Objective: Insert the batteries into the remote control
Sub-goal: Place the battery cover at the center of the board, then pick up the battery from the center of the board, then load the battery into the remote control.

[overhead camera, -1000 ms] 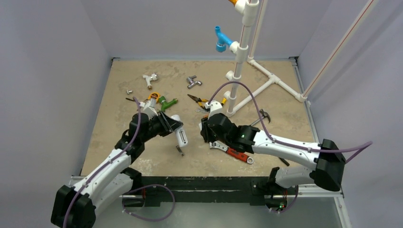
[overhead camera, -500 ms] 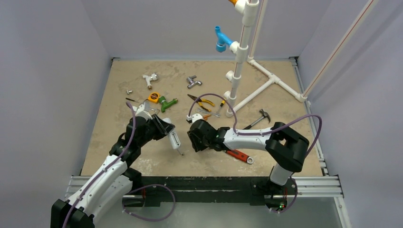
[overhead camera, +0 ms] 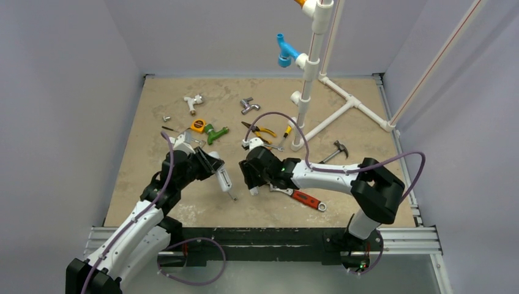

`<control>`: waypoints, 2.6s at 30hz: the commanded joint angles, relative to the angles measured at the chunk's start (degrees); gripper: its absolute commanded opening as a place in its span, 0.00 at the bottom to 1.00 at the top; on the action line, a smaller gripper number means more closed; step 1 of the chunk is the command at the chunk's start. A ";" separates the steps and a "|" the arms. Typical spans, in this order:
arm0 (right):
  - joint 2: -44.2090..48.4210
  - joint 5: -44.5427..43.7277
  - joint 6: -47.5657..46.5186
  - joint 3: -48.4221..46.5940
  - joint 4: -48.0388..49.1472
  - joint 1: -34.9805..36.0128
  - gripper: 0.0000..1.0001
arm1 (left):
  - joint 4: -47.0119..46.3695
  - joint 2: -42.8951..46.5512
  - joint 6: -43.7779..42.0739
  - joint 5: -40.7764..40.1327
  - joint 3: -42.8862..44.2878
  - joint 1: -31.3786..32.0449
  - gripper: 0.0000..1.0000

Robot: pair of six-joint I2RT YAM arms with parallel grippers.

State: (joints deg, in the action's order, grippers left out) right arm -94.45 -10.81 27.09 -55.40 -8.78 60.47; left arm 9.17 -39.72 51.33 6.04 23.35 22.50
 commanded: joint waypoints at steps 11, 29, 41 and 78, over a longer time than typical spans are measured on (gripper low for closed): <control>-6.49 -11.95 7.50 -15.45 -10.09 -10.06 0.42 | -1.95 1.23 -1.26 1.09 1.96 -0.62 0.00; -16.33 -11.05 12.23 -19.47 -10.34 -12.76 0.39 | -2.23 0.88 -1.88 2.24 2.06 -0.80 0.00; -18.48 -12.61 10.22 -20.47 -13.17 -13.28 0.32 | -2.50 -0.03 -2.49 2.67 2.39 -0.97 0.00; 29.20 21.43 -26.12 25.73 39.26 -7.47 0.00 | -9.81 -3.71 -3.93 10.12 4.43 -1.58 0.00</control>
State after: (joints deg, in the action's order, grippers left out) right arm -73.32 2.28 9.89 -36.45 10.98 53.19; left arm 5.96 -43.75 49.67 11.86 24.34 21.34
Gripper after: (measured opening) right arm 0.047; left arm 0.252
